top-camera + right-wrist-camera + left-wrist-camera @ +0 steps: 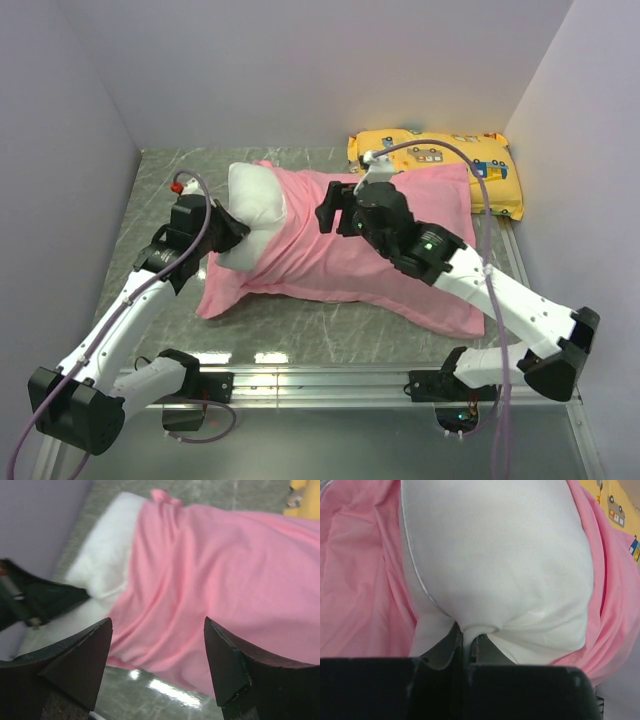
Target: Remove the pillowcase from the pillow
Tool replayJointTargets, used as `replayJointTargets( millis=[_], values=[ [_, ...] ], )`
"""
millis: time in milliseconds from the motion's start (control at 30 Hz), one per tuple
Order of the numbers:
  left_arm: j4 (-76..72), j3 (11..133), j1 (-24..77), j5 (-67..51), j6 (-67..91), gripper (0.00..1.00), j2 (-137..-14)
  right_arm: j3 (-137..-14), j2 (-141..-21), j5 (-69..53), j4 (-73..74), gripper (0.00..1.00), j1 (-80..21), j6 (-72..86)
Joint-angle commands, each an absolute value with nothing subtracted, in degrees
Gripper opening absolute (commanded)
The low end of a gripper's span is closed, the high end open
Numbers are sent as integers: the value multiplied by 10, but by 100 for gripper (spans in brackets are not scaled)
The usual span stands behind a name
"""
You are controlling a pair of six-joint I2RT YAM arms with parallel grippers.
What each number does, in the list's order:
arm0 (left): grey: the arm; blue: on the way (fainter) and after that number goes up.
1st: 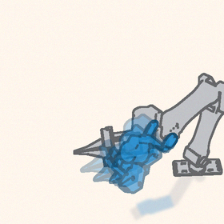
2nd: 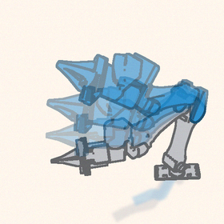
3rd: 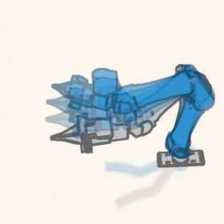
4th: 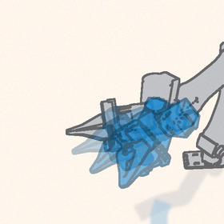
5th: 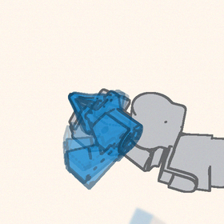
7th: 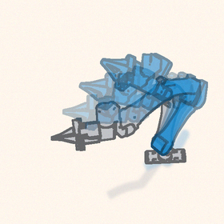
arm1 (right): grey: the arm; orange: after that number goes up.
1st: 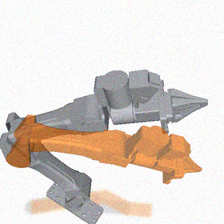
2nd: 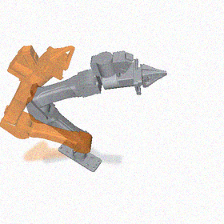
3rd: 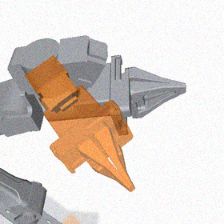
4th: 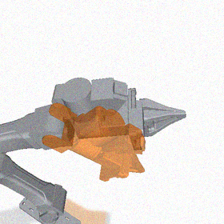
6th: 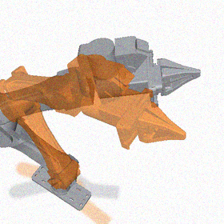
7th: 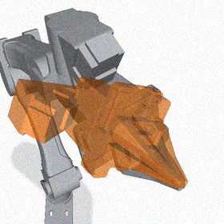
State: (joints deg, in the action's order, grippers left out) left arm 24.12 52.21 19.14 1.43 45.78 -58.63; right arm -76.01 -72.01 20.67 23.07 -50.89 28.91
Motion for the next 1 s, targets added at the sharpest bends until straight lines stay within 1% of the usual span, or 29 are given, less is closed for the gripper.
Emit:
replayJointTargets(
  millis=[0,133,200,233,267,367,400,433,500,533,600,667,733,833,867,933,967],
  values=[
    [214,562,192,27,463,0,-563,-721,-768,243,279,79,-496,302],
    [223,574,192,27,457,0,-560,-711,-796,257,276,74,-490,307],
    [229,579,192,39,454,0,-555,-722,-817,267,293,49,-477,305],
    [233,590,192,47,452,0,-553,-726,-821,280,301,34,-472,307],
    [245,597,191,56,449,0,-550,-720,-817,292,313,13,-467,308],
    [274,636,162,91,433,0,-544,-672,-769,309,307,2,-420,310],
    [279,646,143,90,430,0,-542,-658,-755,299,303,1,-385,310],
    [283,660,90,65,426,0,-541,-644,-740,293,299,0,-363,309],
    [289,670,35,41,425,0,-535,-607,-701,281,285,0,-327,308],
    [295,679,0,39,421,0,-535,-599,-684,271,280,0,-290,310],
    [301,684,-47,38,417,0,-537,-582,-670,263,279,0,-258,311],
    [300,677,-107,5,419,0,-542,-566,-649,249,271,0,-211,310],
    [292,657,-131,-40,427,0,-548,-556,-630,225,262,0,-177,302],
    [254,601,-130,-84,438,0,-537,-548,-611,199,251,0,-176,294],
    [249,585,-130,-97,439,0,-527,-534,-606,162,236,0,-182,294],
    [243,543,-130,-111,440,0,-519,-520,-592,138,222,0,-196,291],
    [240,528,-129,-126,440,0,-511,-517,-593,135,220,0,-223,288]
  ],
)
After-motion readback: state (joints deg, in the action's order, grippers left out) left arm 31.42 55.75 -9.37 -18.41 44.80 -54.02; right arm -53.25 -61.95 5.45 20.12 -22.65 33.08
